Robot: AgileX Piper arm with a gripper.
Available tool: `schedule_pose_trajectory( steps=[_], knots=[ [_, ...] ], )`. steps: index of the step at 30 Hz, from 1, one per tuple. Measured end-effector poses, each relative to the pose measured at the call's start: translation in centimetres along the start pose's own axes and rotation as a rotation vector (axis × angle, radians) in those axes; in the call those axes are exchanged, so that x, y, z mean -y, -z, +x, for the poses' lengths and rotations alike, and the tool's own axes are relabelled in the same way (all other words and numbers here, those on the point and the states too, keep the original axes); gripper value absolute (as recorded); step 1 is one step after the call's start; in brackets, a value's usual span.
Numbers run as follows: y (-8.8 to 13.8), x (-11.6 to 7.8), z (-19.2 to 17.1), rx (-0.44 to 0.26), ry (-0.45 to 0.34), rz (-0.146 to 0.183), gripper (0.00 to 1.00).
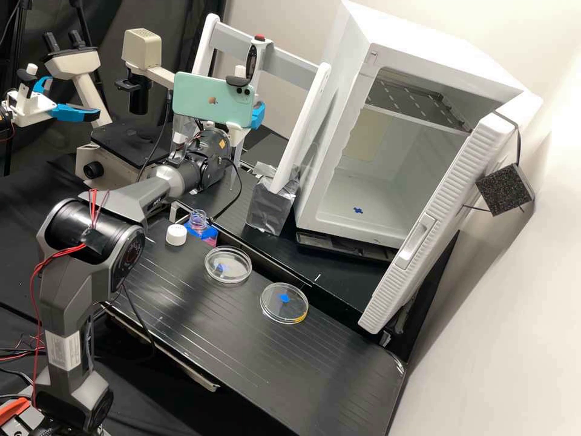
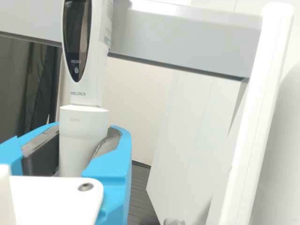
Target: Use the pipette
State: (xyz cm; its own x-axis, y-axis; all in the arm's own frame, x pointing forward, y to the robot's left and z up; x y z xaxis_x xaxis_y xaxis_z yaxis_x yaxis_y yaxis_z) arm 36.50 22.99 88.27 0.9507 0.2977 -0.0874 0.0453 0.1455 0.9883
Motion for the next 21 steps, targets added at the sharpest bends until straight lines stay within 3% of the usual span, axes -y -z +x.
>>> schedule_pose_trajectory(
  steps=[10,15,21],
  knots=[
    [0.3,-0.1,-0.2,0.001,-0.006,0.014,0.0],
    [0.5,-0.5,-0.5,0.013,-0.01,0.044,0.0],
    [-0.1,-1.4,-0.8,0.027,-0.034,0.044,0.0]
  ],
)
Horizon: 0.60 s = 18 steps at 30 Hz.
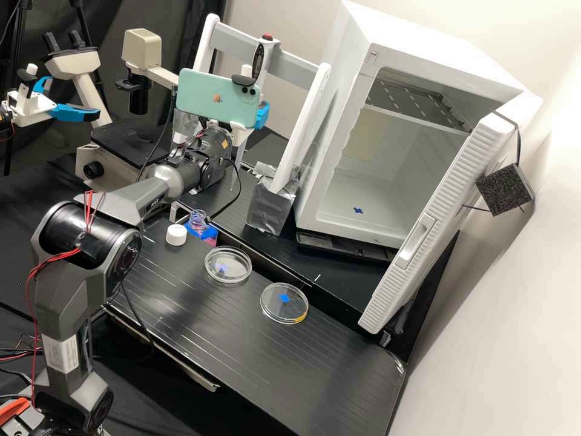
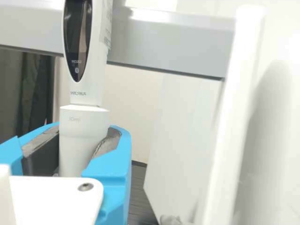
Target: Use the pipette
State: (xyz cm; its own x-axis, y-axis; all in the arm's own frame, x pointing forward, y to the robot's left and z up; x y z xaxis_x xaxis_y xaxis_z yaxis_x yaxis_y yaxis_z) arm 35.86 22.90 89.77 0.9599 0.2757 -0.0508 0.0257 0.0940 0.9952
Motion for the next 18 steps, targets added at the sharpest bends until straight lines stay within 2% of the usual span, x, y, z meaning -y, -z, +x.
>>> schedule_pose_trajectory(
  steps=[4,7,9,12,18],
  knots=[
    [-0.2,-0.3,0.0,0.006,-0.009,0.008,0.0],
    [-0.3,-0.6,0.0,0.01,-0.018,0.04,0.0],
    [-0.4,-0.8,0.0,0.01,-0.024,0.041,0.0],
    [-0.3,-0.9,0.0,0.006,-0.032,0.062,0.0],
    [-0.2,-1.3,-0.2,-0.001,-0.044,0.077,0.0]
  ],
)
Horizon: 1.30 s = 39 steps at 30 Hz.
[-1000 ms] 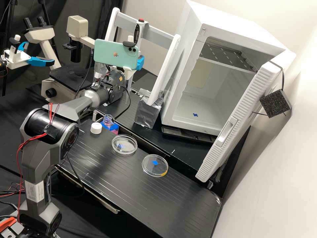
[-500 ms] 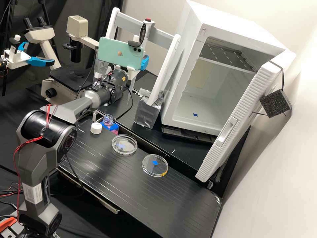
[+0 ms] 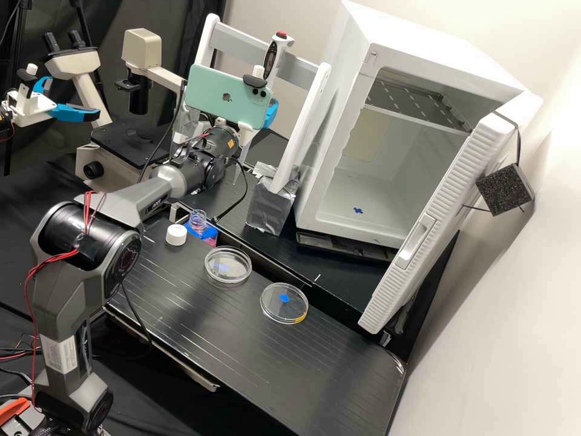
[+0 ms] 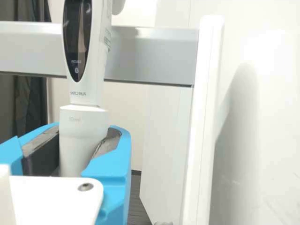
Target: Use the pipette
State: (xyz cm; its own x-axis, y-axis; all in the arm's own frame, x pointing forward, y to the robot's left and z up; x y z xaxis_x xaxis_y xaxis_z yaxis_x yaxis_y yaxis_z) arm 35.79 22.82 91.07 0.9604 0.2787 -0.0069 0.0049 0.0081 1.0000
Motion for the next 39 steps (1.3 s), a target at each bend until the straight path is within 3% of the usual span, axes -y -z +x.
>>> schedule_pose_trajectory(
  steps=[6,11,17,23,32,39],
  knots=[
    [0.4,-1.9,-1.0,-0.027,-0.069,0.015,0.0],
    [0.2,-3.3,-2.7,-0.062,-0.146,0.078,0.0],
    [-0.4,-3.4,-5.7,-0.094,-0.198,0.137,0.0],
    [-1.1,-1.7,-8.9,-0.12,-0.21,0.15,0.0],
    [-1.6,1.9,-11.8,-0.137,-0.192,0.104,0.0],
    [-2.5,3.7,-12.9,-0.109,-0.19,0.124,0.0]
  ],
)
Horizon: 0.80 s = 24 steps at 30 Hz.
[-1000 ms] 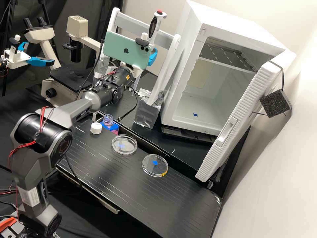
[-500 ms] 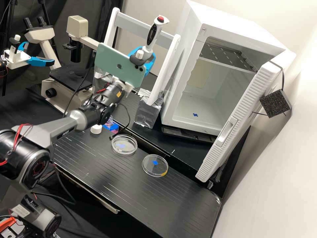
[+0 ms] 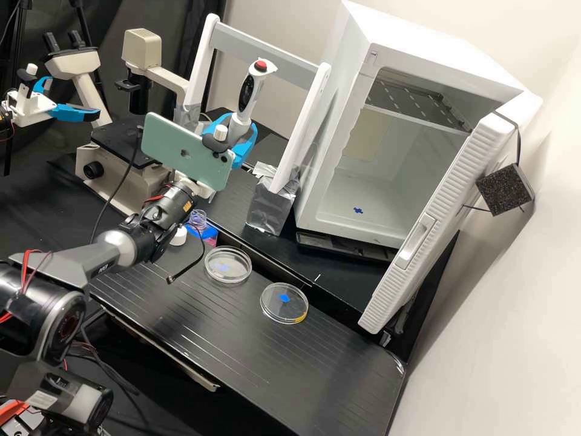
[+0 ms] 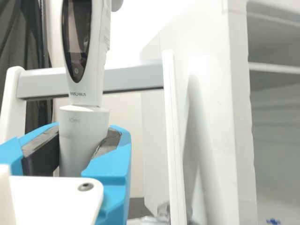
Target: Use the pipette
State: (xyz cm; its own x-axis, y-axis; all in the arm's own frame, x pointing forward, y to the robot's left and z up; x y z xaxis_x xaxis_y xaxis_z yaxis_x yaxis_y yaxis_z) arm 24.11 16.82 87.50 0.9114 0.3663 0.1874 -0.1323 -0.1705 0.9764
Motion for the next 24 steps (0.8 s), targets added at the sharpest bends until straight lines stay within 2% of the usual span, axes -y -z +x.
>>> schedule_pose_trajectory(
  steps=[3,9,24],
  knots=[
    [-0.2,0.5,-0.4,0.002,0.011,0.003,0.0],
    [-0.2,1.4,-0.8,-0.012,0.025,-0.022,0.0],
    [-1.4,3.7,-0.6,0.023,0.047,-0.051,0.0]
  ],
)
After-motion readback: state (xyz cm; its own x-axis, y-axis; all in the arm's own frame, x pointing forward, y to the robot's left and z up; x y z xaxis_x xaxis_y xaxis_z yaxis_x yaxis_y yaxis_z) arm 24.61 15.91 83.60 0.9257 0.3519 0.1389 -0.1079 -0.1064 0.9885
